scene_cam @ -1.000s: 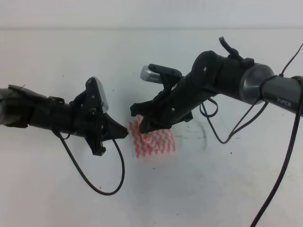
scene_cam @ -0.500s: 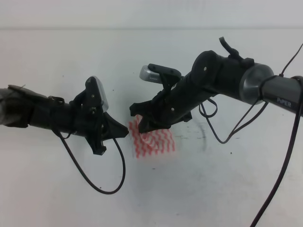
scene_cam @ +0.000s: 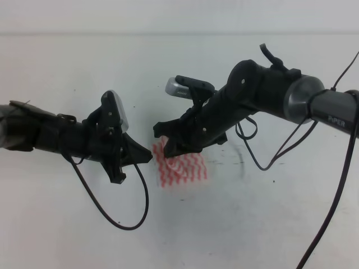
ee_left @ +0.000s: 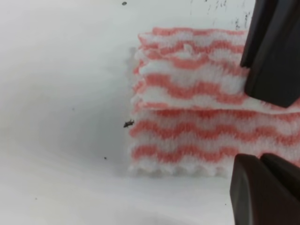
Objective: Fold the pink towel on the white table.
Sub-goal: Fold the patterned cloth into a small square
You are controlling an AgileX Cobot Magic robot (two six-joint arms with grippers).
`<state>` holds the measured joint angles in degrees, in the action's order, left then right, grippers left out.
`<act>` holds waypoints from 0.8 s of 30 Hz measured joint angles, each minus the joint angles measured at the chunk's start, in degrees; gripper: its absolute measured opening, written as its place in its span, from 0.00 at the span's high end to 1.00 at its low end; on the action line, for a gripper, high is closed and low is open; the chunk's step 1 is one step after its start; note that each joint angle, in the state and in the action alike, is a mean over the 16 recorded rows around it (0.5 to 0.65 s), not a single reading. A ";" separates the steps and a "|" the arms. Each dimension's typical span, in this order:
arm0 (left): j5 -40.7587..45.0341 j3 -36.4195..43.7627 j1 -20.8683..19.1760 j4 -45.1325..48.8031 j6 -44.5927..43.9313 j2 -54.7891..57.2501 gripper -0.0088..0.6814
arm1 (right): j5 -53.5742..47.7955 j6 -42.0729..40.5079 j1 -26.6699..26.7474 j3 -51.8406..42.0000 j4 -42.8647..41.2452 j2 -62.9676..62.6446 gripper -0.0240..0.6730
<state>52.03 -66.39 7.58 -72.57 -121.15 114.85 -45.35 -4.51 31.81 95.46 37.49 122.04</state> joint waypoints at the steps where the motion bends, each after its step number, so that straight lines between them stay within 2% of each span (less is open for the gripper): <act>1: 0.00 0.00 0.00 -0.01 0.01 0.00 0.99 | -0.10 0.00 0.00 0.00 0.13 0.00 0.94; 13: -0.12 0.02 0.00 -0.09 0.02 0.14 0.99 | -0.06 -0.42 -0.01 0.00 1.53 -0.04 0.69; 17: -0.89 0.02 -0.02 -0.19 0.96 -0.09 0.99 | 0.66 -0.87 -0.09 0.00 0.86 -0.04 0.63; 24: -6.78 0.02 -0.02 -0.69 14.15 -1.86 0.99 | 1.53 -1.58 -0.90 0.00 -1.15 0.00 0.62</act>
<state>45.25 -66.37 7.55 -73.26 -107.00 112.99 -43.82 -6.09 30.91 95.46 36.34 122.04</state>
